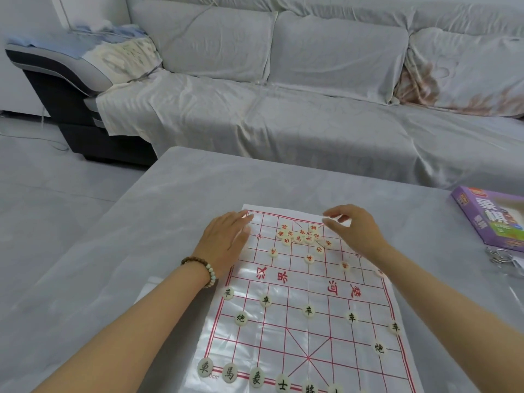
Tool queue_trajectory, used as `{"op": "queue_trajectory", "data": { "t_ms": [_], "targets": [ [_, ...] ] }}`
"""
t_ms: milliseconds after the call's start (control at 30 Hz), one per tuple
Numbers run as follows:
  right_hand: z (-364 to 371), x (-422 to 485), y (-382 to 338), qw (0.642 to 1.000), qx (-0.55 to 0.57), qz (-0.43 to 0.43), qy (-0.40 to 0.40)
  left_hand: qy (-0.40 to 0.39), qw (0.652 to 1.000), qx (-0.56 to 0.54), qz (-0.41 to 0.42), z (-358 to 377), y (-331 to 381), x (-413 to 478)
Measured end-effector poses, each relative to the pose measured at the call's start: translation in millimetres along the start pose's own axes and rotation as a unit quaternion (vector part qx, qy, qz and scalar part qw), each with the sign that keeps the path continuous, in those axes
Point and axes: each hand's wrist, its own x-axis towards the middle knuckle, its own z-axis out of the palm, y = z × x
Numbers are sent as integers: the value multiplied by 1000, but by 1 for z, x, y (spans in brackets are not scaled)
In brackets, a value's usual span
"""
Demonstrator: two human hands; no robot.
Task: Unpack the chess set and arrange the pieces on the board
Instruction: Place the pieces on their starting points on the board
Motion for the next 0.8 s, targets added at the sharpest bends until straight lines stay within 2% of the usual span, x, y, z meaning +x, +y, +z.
{"op": "queue_trajectory", "data": {
  "t_ms": [100, 267, 433, 800],
  "targets": [
    [-5, -1, 13, 1000, 6, 12, -18, -60, 996, 36, 49, 7, 22, 10],
    [0, -11, 13, 998, 29, 5, -53, -113, 988, 64, 85, 22, 40, 17],
    [3, -18, 15, 996, 7, -8, -88, -128, 982, 103, 96, 25, 47, 14],
    [20, -7, -3, 996, -16, -19, -82, -152, 977, 128, 81, 28, 52, 16]
  ]
}}
